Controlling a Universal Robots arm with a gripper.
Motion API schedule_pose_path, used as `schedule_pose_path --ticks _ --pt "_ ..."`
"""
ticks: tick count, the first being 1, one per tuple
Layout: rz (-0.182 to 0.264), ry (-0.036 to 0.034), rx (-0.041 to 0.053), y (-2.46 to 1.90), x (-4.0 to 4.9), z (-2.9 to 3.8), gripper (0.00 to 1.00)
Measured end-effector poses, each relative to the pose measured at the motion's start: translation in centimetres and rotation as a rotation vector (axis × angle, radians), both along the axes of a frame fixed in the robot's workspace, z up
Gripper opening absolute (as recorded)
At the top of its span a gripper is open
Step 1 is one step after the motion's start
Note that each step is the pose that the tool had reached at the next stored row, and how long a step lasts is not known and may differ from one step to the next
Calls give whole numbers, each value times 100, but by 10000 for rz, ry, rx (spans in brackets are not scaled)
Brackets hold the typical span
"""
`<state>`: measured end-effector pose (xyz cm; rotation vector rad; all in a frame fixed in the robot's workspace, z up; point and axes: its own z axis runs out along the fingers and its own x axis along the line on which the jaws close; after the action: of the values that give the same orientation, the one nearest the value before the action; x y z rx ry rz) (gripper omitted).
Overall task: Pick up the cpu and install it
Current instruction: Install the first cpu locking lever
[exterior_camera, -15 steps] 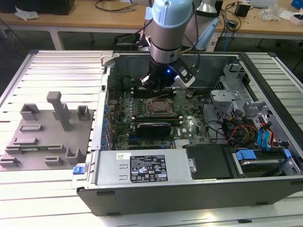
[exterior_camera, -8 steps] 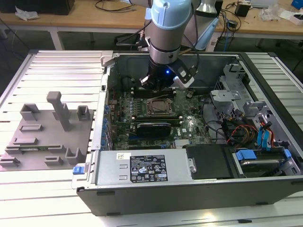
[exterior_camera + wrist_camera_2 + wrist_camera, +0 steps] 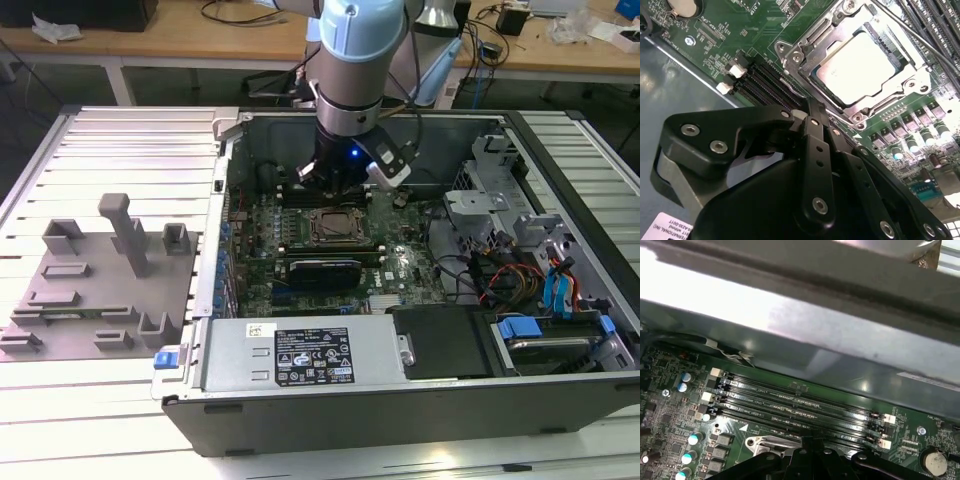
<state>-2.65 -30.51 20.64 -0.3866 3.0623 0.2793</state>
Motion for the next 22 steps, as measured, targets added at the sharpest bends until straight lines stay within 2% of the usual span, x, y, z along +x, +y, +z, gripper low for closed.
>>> schedule_pose_path --ticks 8,16,22 --pt "-136 1 -22 -2 24 -62 11" --pt "-170 0 -28 -6 42 -75 11" --pt "-169 -1 -27 -6 42 31 11"
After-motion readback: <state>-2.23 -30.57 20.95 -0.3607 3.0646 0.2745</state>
